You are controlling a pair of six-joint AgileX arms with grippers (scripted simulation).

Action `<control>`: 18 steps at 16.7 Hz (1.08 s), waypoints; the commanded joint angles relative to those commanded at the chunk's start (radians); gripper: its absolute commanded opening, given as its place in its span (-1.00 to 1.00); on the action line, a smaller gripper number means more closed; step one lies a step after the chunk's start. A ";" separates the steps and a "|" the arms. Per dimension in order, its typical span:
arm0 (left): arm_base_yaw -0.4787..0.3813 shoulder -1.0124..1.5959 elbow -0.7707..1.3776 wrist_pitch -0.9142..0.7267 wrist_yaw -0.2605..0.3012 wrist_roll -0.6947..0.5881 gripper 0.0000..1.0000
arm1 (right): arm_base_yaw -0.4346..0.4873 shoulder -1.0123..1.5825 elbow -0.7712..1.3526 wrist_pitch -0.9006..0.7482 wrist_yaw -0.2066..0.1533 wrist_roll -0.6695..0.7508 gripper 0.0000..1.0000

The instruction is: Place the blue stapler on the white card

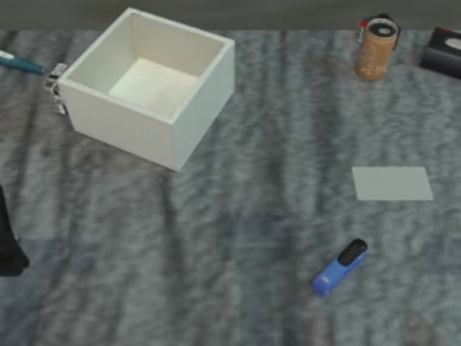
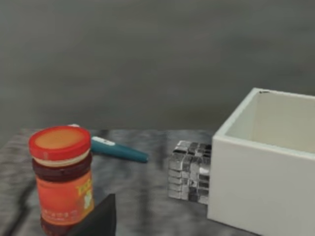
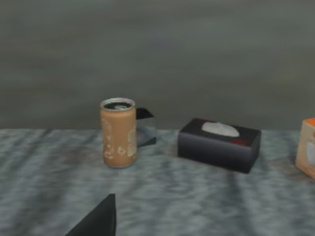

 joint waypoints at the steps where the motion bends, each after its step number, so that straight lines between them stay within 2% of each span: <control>1: 0.000 0.000 0.000 0.000 0.000 0.000 1.00 | 0.000 0.000 0.000 0.000 0.000 0.000 1.00; 4: 0.000 0.000 0.000 0.000 0.000 0.000 1.00 | 0.015 0.030 0.030 -0.024 -0.001 0.030 1.00; 7: 0.000 0.000 0.000 0.000 0.000 0.000 1.00 | 0.067 0.156 0.149 -0.116 -0.001 0.151 1.00; 11: 0.000 0.000 0.000 0.000 0.000 0.000 1.00 | 0.173 0.469 0.388 -0.313 0.002 0.407 1.00; 18: 0.000 0.000 0.000 0.000 0.000 0.000 1.00 | 0.395 1.181 0.860 -0.733 0.002 0.926 1.00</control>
